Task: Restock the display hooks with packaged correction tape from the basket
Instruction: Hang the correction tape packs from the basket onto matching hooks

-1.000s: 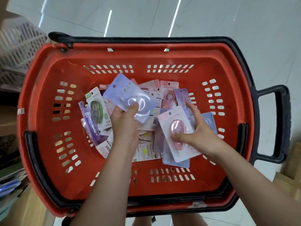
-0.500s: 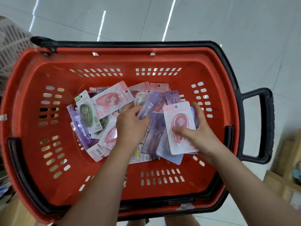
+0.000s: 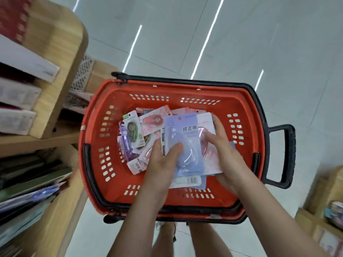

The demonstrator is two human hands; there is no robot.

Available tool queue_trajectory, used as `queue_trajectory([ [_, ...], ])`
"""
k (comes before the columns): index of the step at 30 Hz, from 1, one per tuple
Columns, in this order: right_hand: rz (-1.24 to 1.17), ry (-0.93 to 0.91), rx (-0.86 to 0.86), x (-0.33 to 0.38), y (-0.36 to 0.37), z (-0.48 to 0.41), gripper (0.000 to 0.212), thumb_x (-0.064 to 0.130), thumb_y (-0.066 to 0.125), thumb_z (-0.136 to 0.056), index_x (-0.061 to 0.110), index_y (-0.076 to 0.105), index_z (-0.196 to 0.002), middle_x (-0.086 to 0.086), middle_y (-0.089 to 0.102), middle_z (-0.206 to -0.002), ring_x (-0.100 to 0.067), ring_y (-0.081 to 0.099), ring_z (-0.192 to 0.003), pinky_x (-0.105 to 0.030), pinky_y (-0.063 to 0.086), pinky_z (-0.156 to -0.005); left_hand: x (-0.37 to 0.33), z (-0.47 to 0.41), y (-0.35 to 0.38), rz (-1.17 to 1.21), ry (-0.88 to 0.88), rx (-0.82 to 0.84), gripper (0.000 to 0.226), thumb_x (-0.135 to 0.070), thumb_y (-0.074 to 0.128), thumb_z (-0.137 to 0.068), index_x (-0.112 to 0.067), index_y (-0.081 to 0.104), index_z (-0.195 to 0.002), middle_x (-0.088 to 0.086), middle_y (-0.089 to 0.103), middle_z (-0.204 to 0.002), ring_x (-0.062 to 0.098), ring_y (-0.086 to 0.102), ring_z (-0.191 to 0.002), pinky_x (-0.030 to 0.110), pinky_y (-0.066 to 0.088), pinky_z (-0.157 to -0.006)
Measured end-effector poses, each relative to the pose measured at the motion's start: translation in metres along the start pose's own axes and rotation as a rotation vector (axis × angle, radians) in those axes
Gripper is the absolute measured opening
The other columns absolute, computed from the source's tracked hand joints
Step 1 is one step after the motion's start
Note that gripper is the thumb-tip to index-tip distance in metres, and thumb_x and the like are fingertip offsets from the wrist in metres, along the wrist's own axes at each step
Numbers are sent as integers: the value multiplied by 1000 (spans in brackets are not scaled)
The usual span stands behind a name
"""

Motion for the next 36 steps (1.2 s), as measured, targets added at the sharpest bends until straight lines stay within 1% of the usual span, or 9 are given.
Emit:
queue_trajectory([
  [3,283,-163,15,41,26,31,84,49,75,-80,69,20,-139,39,44,-139,8,50,-127,-24,49,-101,-21,28,-6,-22,24,-38,47,-30,69,-89,-29,53,-133,-4,72,-118,18,71,-105,42,57,-90],
  [5,336,-230,24,65,44,55,75,33,70,-85,56,28,-143,47,44,-128,24,46,-118,-4,44,-89,-43,51,-11,-21,46,-56,57,-40,74,-79,-27,56,-131,-2,72,-118,21,71,-104,46,56,-91],
  [9,442,-298,52,105,81,104,54,24,66,-93,44,47,-139,37,47,-137,23,38,-126,1,34,-96,-94,107,-24,-50,152,-149,61,-44,84,-71,-22,63,-123,-1,74,-113,21,72,-102,48,56,-91],
  [12,422,-324,64,136,104,142,60,13,68,-91,46,48,-137,37,53,-130,18,46,-123,-3,40,-94,-128,157,-30,-36,218,-209,68,-54,80,-70,-26,58,-128,-3,70,-121,19,68,-111,46,54,-96],
  [19,598,-297,362,184,182,227,46,30,76,-86,42,58,-127,10,65,-128,-12,61,-119,-47,50,-102,-180,283,-42,166,285,-370,16,-25,60,-96,-15,71,-103,7,76,-98,32,70,-89,42,53,-79],
  [22,770,-271,530,187,218,264,72,46,85,-68,42,53,-133,13,62,-131,-8,59,-122,-42,49,-102,-177,341,-55,300,292,-406,22,-24,60,-96,-9,72,-106,17,74,-102,29,68,-83,38,51,-75],
  [26,874,-298,732,174,269,314,76,26,93,-64,41,55,-128,19,64,-125,3,59,-115,-21,50,-88,-160,414,-90,363,379,-630,22,-25,60,-96,-6,68,-104,7,73,-85,13,64,-72,22,48,-60],
  [31,915,-281,982,123,332,385,73,34,92,-66,32,56,-130,11,66,-127,-12,62,-121,-47,50,-102,-107,501,-139,564,432,-909,33,-38,58,-97,-7,58,-110,4,71,-85,18,65,-76,37,49,-69],
  [36,1084,-278,1235,50,380,471,91,34,96,-55,37,50,-134,25,60,-129,1,54,-125,-36,50,-103,-36,594,-172,848,507,-1143,23,-34,54,-99,-12,52,-94,-8,63,-68,3,58,-55,16,45,-51],
])
Point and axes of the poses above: each hand's wrist, its own z-axis away from the middle knuckle, its own y-axis out of the palm, x = y × z, the point moved 9 cm from there along -z, towards the middle knuckle
